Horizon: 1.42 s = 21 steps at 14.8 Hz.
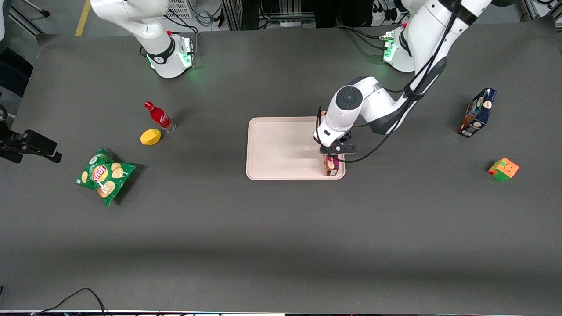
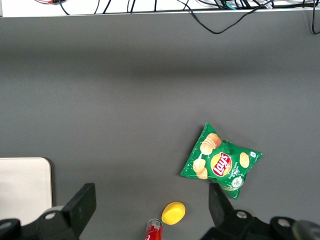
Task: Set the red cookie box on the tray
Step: 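Carry the box over the white tray and tip it down flat, then open the left gripper to release the box on the tray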
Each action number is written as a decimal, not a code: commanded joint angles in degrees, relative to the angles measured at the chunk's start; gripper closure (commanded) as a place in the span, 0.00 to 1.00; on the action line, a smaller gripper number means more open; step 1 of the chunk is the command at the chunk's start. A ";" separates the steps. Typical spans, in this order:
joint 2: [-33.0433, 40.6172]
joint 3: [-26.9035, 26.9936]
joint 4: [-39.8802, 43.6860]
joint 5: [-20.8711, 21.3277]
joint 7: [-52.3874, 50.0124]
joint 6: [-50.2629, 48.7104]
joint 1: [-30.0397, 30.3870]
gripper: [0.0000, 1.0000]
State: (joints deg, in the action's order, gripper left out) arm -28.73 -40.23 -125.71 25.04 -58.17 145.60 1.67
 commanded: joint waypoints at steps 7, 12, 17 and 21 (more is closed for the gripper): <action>7.79 -2.13 8.55 1.34 4.88 -19.19 -0.35 0.00; 16.85 -1.61 15.47 -8.76 17.82 -32.17 0.00 0.00; 22.56 0.13 31.02 -12.54 25.80 -54.68 0.18 0.00; 29.50 11.37 36.15 -17.30 37.84 -62.36 0.01 0.00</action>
State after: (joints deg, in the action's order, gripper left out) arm -3.78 -36.01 -91.71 10.97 -28.82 86.97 1.95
